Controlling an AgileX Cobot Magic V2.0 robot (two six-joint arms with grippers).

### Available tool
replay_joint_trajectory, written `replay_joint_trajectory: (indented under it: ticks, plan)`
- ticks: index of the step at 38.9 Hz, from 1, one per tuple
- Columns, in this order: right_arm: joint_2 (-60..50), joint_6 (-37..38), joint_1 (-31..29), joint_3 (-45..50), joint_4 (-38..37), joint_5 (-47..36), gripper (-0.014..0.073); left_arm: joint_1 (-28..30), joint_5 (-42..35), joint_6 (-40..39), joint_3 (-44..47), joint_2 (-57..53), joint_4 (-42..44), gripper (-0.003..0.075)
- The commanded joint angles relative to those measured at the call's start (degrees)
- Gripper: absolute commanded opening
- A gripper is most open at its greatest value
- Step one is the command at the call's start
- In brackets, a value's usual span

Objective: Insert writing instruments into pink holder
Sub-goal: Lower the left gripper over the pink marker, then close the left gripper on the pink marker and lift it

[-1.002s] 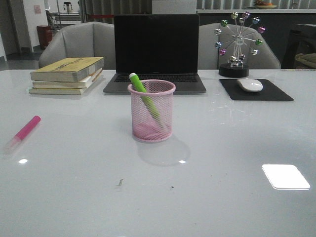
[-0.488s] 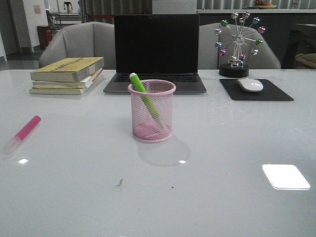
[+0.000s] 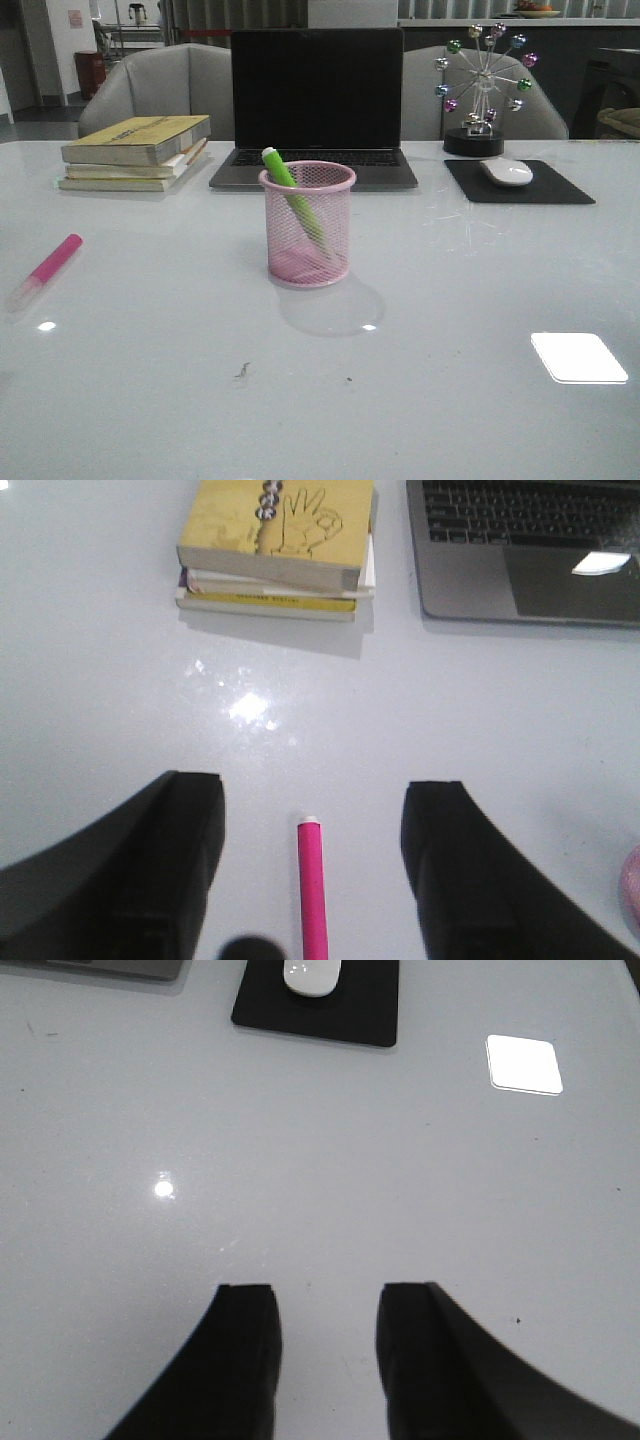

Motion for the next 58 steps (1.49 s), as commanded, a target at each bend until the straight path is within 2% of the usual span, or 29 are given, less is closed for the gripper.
replay_joint_trajectory:
  ticks: [1,11,17,58]
  plan:
    - [-0.67,-0.48,-0.37,-1.65,0.19,-3.74,0.0373,-0.4,2.64,-0.15,-7.86,3.74,-0.23,0.0456]
    - [-0.67,-0.48,-0.37,-1.65,0.19,-3.68,0.0373,-0.4,18.14,-0.15,-19.54,17.54,-0.14,0.0456]
    - [-0.67,-0.48,-0.37,-1.65,0.19,-3.68,0.0373,-0.4,22.24,-0.15,-20.16,21.82,-0.14,0.0456]
    - [-0.67,-0.48,-0.37,-1.65,0.19,-3.43,0.0373,-0.4,23.83,-0.15,-20.16,31.65,-0.14,0.0456]
